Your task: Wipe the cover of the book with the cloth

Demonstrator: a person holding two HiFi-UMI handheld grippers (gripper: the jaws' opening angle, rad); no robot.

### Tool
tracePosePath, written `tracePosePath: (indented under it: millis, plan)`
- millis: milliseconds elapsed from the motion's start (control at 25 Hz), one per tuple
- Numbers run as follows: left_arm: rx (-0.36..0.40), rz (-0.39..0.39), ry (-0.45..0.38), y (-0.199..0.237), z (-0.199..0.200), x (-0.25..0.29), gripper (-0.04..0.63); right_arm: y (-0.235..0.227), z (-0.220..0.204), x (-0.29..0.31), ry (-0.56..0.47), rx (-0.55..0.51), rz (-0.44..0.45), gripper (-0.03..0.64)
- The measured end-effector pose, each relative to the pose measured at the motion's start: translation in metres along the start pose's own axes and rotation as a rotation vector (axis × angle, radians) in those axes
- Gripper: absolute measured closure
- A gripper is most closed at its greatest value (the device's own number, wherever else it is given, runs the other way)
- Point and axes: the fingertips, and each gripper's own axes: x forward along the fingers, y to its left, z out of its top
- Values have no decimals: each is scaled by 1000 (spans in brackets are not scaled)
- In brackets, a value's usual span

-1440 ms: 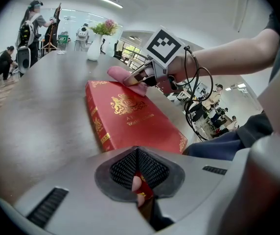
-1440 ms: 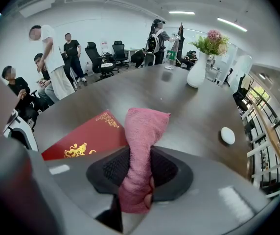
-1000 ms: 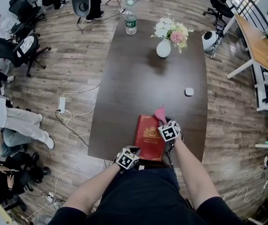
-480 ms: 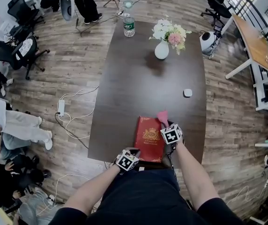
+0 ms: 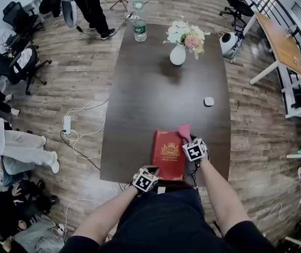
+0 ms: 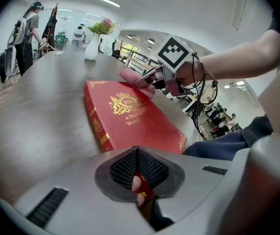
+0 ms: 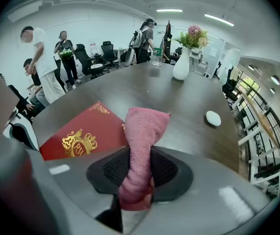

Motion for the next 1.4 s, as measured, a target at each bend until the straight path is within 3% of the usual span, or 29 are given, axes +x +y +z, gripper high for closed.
tracePosePath:
  millis: [280,520,920,1160,1400]
  plan:
    - [-11,-19,31,1,-7,10,600,-5,-14,-6,49,21,-15,499]
    - [-36,24,74,1,-11,6,600,-9,-34,-6,51,38,0,499]
    - [-70,148,100,5,-15,5,600,-2,-7,-15,-106,14,147,499]
    - [-86,206,83,7,-10,7,600,37,30,-21,-164,-131,259,499]
    - [-79,215,98,7,-9,7,600,76,51,-12,-178,-293,318,499]
